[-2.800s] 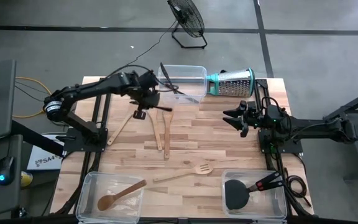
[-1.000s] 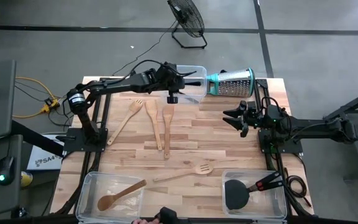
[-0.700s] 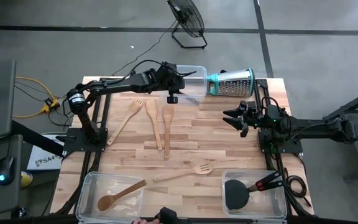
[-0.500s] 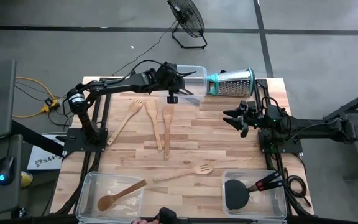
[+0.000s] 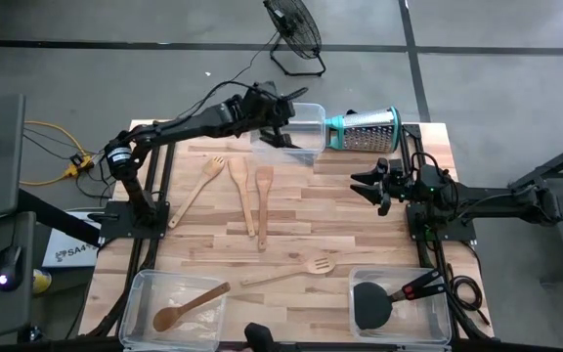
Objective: Pick & Place Kitchen Items
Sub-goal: Put the brown serving spoon into the bottom left transparent bin
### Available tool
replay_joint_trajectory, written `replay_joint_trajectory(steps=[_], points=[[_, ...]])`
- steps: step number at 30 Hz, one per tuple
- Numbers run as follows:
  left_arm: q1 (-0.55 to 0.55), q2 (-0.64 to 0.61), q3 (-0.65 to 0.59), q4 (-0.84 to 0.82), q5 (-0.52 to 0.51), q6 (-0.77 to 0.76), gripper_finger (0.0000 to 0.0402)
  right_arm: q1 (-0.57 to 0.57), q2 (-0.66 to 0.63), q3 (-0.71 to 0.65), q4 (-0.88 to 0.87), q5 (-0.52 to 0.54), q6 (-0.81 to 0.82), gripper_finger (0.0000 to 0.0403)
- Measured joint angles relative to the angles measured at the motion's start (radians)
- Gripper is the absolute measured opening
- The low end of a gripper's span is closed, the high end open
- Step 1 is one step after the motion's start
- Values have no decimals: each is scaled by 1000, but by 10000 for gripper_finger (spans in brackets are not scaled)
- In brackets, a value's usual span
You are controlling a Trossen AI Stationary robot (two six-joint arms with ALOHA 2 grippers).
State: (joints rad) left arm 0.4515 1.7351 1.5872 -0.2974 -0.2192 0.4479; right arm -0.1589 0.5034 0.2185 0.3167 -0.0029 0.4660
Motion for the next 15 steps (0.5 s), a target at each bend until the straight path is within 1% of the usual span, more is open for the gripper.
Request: replay_joint_trajectory(steps=[3, 8, 13, 15], points=[[0, 0, 50, -41, 1, -81, 1, 0, 0, 0, 0, 0, 0, 188], [0, 0, 143, -182, 26, -213, 1, 0, 0, 0, 0, 0, 0, 188], [0, -13, 176, -331, 26, -407, 1, 0, 0, 0, 0, 0, 0, 188], [0, -26, 176, -379, 9, -456, 1, 0, 0, 0, 0, 0, 0, 188]])
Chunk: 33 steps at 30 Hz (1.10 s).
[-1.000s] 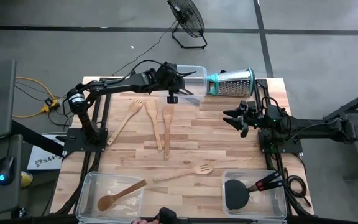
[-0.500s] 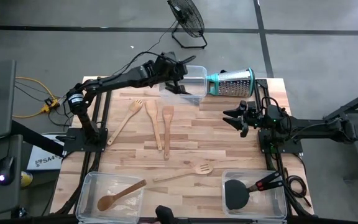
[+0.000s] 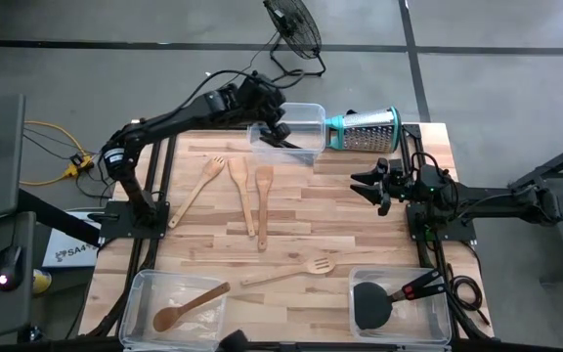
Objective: Pick & Place Kitchen Items
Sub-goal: Put the brown serving spoon into the bottom left transparent bin
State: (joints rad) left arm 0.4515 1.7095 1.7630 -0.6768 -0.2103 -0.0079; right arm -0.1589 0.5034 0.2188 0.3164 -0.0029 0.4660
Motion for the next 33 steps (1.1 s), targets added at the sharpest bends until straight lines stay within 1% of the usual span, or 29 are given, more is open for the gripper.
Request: replay_joint_trajectory(steps=[2, 4, 7, 11, 14, 19, 25, 30, 33], points=[[-2, -18, 0, -74, -23, -44, 1, 0, 0, 0, 0, 0, 0, 188], [-16, -36, 0, -122, -68, -92, 1, 0, 0, 0, -2, 0, 0, 188], [-25, -73, 0, -237, -139, -162, 1, 0, 0, 0, -5, 1, 0, 188], [-42, -121, -9, -363, -189, -254, 1, 0, 0, 0, -7, 0, 0, 188], [-55, -161, -37, -448, -201, -327, 1, 0, 0, 0, -14, 0, 0, 188], [-61, -233, -122, -538, -201, -496, 1, 0, 0, 0, -15, 0, 0, 188], [-61, -319, -260, -635, -186, -712, 1, 0, 0, 0, -15, 0, 0, 188], [-59, -358, -392, -685, -103, -822, 3, 0, 0, 0, -15, 0, 0, 188], [-60, -361, -461, -686, -48, -858, 22, 0, 0, 0, -15, 0, 0, 188]])
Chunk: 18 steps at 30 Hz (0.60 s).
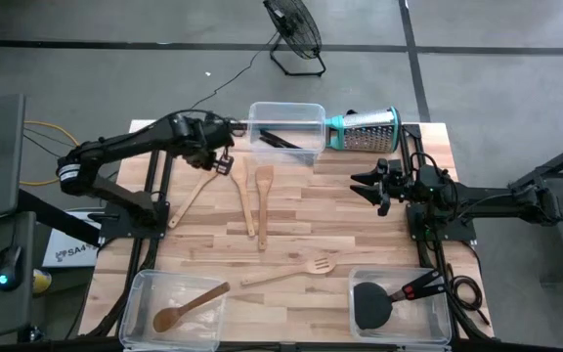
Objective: Pick & Place Kitchen Items
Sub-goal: Put the brown serving spoon into the bottom left transparent bin
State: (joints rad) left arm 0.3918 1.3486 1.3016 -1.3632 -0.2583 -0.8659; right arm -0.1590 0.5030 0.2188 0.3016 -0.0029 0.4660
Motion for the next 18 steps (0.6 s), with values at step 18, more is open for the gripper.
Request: replay_joint_trajectory(steps=[18], points=[[1, 1, -255, 110, 113, 56, 192, 0, 0, 0, 0, 0, 0, 188]])
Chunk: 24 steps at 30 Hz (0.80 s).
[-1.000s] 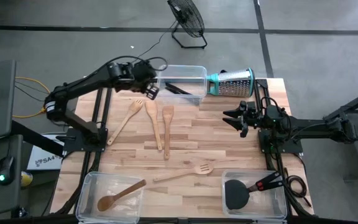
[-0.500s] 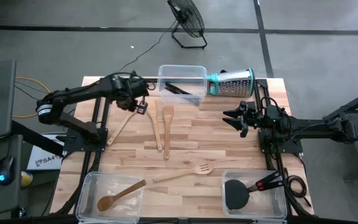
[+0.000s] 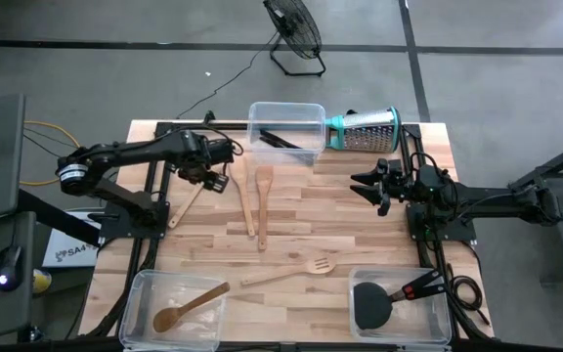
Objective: Pick & Place Kitchen Items
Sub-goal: Put the brown serving spoon into the bottom left transparent bin
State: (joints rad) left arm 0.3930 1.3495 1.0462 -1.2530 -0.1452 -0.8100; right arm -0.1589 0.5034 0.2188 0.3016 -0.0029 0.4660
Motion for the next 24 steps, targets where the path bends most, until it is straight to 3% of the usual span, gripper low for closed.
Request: replay_joint_trajectory(steps=[11, 18, 24], points=[[100, 0, -173, 176, 87, 182, 193, 0, 0, 0, 0, 0, 0, 188], [186, 0, -187, 215, 94, 265, 199, 0, 0, 0, 0, 0, 0, 188], [192, 0, -187, 253, 102, 290, 226, 0, 0, 0, 0, 0, 0, 188]])
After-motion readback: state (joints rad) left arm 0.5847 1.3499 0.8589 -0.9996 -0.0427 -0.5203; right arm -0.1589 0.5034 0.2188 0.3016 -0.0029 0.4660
